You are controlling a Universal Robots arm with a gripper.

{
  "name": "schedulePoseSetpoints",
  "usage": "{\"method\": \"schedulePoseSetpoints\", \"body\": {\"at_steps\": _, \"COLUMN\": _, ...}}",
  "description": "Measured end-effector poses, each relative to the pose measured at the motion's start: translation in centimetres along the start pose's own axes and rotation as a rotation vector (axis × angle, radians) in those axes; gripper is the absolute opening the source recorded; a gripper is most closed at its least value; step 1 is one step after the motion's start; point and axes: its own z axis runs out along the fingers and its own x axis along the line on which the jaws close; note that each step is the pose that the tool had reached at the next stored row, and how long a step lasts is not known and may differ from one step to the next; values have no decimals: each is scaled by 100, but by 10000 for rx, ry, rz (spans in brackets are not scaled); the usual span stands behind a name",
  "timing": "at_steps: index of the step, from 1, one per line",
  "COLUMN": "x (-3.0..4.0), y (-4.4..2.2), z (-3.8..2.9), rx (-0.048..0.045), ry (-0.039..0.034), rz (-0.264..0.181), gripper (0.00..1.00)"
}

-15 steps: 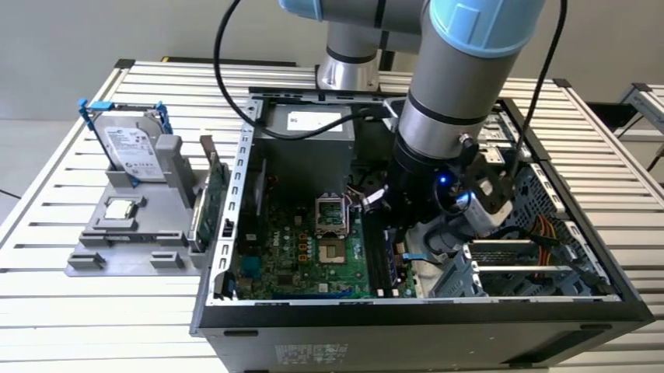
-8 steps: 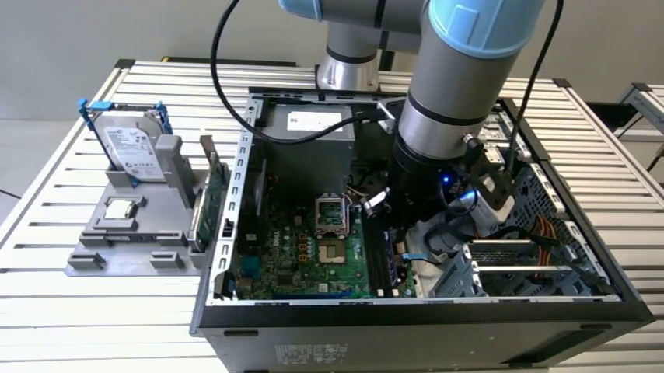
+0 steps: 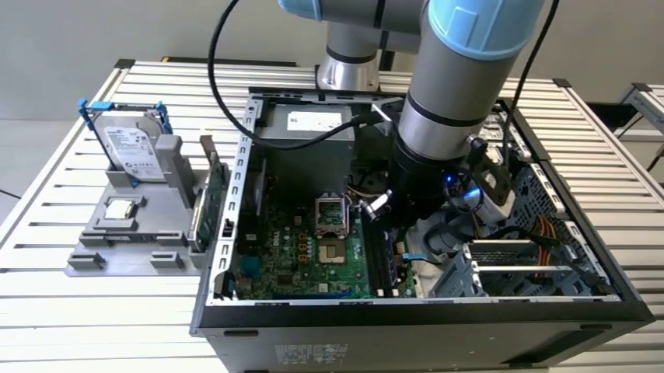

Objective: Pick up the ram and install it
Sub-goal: 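Insert the ram into the slot, then press down the ram until it locks into place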

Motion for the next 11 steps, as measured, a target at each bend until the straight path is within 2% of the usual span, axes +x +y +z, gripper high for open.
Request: {"method": "schedulePoseSetpoints", "body": {"at_steps": 11, "x": 11, "y": 5, "z": 11, "rx": -20, "ry": -43, "rz": -1377, "gripper": 0}}
